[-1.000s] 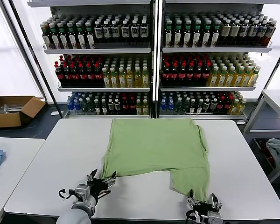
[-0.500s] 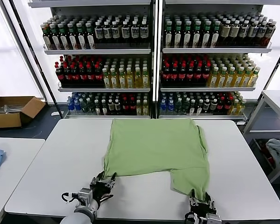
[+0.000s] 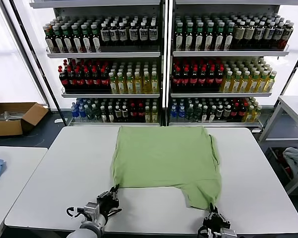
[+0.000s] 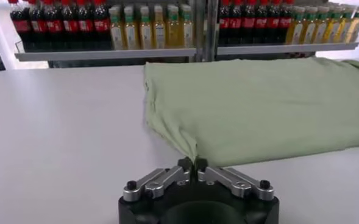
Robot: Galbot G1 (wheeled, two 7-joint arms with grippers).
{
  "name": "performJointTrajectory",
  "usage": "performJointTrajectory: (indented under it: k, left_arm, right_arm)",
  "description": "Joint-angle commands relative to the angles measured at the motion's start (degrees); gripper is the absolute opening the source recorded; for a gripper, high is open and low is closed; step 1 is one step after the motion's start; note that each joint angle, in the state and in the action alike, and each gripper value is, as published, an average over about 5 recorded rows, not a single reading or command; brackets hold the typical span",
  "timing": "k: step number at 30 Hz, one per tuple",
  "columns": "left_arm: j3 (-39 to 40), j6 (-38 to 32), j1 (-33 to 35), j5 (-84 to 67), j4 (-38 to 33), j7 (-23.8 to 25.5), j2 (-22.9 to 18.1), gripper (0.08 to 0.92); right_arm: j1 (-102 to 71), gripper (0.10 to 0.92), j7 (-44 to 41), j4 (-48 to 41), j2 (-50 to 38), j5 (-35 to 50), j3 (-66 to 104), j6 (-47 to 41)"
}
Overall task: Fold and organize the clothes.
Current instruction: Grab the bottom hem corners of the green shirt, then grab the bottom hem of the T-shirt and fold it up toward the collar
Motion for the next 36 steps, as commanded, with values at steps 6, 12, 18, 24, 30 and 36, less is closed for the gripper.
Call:
performJointTrajectory:
  k: [6, 12, 18, 24, 30, 36]
  left_arm:
    - [-1.7, -9.5, -6.7, -4.2, -2.3, 0.4, -1.4, 0.084]
    - [-0.5, -11.1, -13.2, -5.0, 3.1, 1.0, -1.2, 0.084]
    - [1.0, -11.7, -20.3, -5.9, 11.9, 1.1, -1.4, 0.084]
    - [2.6, -10.7, -27.2, -6.5, 19.5, 0.0, -2.0, 0.084]
    - [3.5, -10.0, -31.3, -6.5, 25.6, -0.2, -2.3, 0.084]
    - [4.3, -9.9, -33.2, -5.6, 30.0, 0.4, -2.5, 0.084]
  right_arm:
    - [6.5, 0.111, -3.8, 2.4, -0.1, -3.4, 3.1, 4.0]
    - [14.7, 0.111, -5.3, -3.6, -0.6, -5.6, 3.6, 4.9]
    - [24.6, 0.111, -5.6, -11.7, -1.7, -5.8, 3.3, 4.9]
    - [32.6, 0.111, -6.1, -20.6, -3.0, -5.4, 1.8, 4.7]
    - [40.8, 0.111, -6.4, -29.4, -3.8, -4.8, -0.6, 4.7]
    - [45.1, 0.111, -7.0, -35.0, -3.7, -3.1, -2.6, 3.4]
